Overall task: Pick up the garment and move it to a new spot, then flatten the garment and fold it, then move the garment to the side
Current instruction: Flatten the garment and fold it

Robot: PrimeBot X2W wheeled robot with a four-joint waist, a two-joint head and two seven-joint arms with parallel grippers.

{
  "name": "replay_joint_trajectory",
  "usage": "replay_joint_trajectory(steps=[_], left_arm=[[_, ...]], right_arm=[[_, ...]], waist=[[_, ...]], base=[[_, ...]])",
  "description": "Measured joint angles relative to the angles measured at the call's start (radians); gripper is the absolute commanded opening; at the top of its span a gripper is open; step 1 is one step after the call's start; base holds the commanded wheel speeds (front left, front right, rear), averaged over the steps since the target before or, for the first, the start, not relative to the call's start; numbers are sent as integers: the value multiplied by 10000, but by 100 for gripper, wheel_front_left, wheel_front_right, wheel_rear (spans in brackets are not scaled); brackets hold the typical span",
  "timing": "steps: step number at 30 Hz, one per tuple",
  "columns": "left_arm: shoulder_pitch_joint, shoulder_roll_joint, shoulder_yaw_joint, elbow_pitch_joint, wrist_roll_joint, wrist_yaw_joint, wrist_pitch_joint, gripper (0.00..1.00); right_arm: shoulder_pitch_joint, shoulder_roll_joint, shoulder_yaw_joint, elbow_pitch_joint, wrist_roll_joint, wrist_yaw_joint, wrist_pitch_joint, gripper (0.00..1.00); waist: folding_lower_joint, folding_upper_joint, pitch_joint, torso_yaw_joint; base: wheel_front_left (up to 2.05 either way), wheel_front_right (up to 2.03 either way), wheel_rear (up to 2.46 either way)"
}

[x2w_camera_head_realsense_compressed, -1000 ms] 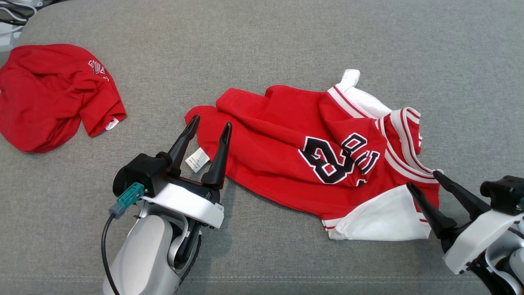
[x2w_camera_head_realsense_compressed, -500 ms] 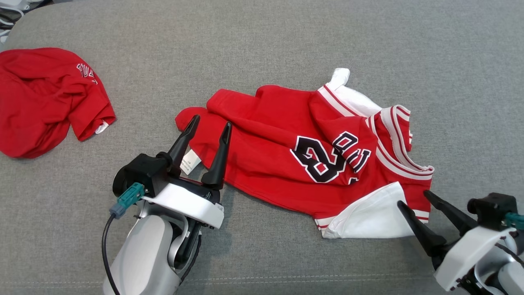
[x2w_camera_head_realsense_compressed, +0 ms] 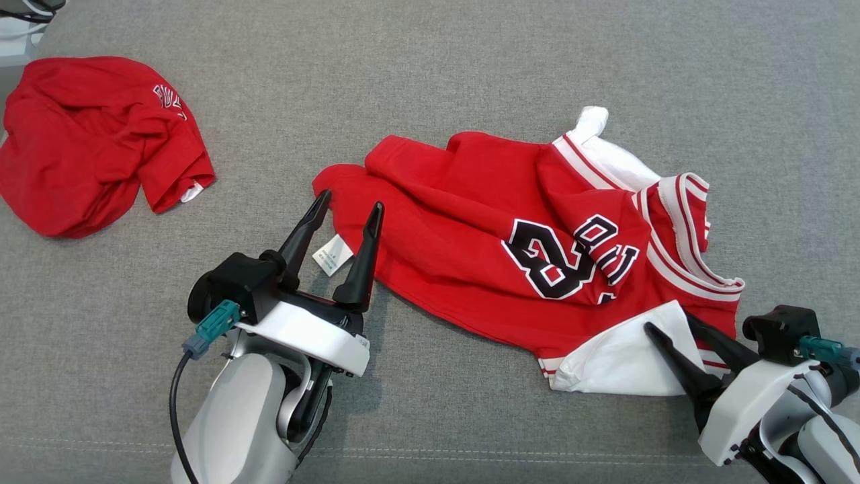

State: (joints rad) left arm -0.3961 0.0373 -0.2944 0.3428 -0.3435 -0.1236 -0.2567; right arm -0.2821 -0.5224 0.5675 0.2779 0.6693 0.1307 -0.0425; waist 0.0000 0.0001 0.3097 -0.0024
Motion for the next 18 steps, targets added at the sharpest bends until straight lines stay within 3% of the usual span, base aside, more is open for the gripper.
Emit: replay_joint_trajectory(steps=[1, 3, 5, 11, 18], left_arm=[[0, 0, 2, 0, 0, 2, -2, 100], [0, 2, 13, -2, -2, 2, 0, 100], [0, 0, 21, -2, 0, 0, -2, 100], [-1, 0, 44, -2, 0, 0, -2, 100], [-3, -15, 332, 188, 2, 0, -2, 100]], right_arm=[[-20, 6, 6, 8, 0, 0, 0, 53], [-93, 4, 40, 17, -2, 0, 0, 33], [-178, 4, 84, 13, -23, 0, -17, 0], [-409, -15, 13, -105, -35, 0, -349, 0], [-586, -408, -788, -765, -105, 0, -1133, 0]], waist=[[0, 0, 16, 14], [0, 0, 40, 20], [0, 0, 55, 5], [0, 0, 61, -85], [0, 0, -13, -205]], base=[[0, 0, 0], [0, 0, 0], [0, 0, 0], [0, 0, 0], [0, 0, 0]])
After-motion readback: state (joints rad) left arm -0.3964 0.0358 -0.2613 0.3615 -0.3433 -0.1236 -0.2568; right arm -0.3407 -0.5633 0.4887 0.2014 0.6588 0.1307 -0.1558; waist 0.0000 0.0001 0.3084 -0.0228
